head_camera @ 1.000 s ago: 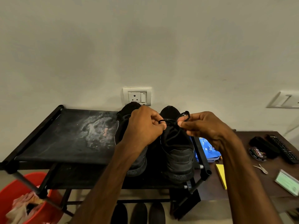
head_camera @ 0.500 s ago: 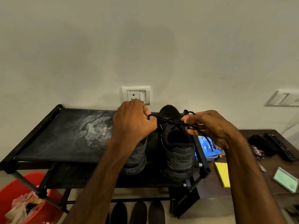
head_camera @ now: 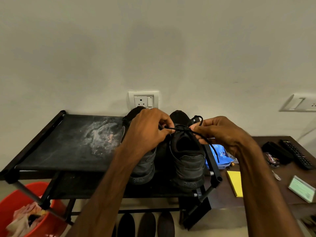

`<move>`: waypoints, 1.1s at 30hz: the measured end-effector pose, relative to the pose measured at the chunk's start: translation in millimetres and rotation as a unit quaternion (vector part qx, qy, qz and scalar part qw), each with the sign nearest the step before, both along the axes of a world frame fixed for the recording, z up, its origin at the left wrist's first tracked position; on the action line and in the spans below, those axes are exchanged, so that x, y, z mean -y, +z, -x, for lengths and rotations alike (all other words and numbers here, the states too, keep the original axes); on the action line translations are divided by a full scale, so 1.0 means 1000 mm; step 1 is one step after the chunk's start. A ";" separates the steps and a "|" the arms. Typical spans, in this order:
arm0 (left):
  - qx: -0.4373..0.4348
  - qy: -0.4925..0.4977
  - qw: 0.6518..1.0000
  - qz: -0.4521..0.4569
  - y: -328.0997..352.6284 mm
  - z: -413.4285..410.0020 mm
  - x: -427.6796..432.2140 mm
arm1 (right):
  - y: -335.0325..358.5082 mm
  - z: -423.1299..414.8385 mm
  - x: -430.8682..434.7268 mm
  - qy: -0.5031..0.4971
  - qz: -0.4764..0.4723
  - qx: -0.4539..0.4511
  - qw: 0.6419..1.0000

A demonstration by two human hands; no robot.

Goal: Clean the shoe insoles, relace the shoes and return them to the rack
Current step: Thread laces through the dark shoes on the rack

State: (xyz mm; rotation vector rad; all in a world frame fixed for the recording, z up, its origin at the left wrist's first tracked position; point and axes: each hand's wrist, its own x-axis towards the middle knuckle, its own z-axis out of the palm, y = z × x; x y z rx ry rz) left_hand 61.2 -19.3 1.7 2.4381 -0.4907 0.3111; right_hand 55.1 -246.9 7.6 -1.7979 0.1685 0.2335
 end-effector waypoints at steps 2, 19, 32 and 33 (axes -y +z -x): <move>-0.001 0.017 1.000 0.003 -0.001 -0.001 -0.001 | 0.001 0.000 0.000 -0.003 -0.007 -0.004 1.000; -0.002 0.017 0.997 -0.069 -0.001 0.000 0.002 | -0.003 0.000 -0.002 -0.001 0.004 0.012 1.000; 0.005 0.080 0.991 -0.110 0.001 0.000 0.002 | 0.000 -0.001 0.006 -0.023 -0.074 -0.031 0.997; 0.004 0.080 0.991 -0.110 0.001 0.000 0.002 | 0.000 -0.001 0.006 -0.023 -0.076 -0.035 0.996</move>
